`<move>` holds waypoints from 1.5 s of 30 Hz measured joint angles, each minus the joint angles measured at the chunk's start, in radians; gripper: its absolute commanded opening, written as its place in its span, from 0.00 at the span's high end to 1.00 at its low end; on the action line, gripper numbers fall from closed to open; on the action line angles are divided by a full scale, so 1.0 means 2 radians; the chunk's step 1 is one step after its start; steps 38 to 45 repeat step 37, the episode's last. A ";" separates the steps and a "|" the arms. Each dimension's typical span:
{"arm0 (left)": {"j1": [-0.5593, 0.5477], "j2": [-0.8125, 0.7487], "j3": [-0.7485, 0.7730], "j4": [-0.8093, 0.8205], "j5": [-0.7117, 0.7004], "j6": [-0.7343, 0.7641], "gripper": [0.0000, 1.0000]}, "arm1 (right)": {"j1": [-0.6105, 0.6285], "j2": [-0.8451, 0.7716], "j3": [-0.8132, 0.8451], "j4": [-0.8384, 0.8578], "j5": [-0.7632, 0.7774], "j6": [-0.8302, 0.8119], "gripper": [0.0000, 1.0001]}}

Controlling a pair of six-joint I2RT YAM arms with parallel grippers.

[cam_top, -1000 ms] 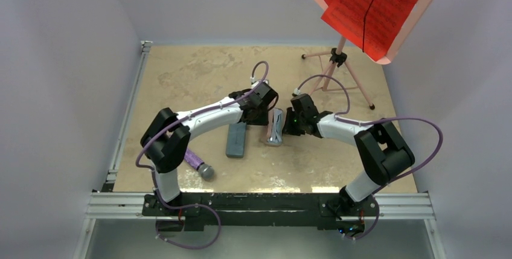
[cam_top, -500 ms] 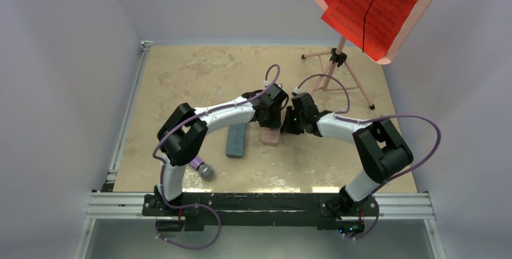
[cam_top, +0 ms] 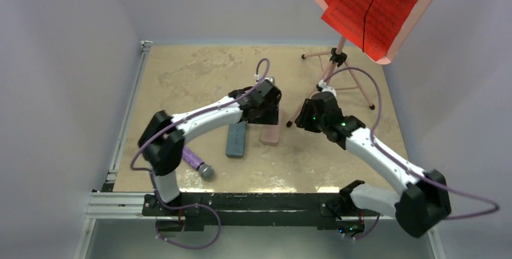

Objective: Organize the sunglasses
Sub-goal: Close the case with sunglasses at the center of the board, then reset both arms

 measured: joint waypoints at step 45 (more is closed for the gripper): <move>0.000 -0.734 -0.436 -0.261 -0.229 -0.290 0.00 | 0.000 -0.500 -0.155 -0.207 0.191 0.082 0.12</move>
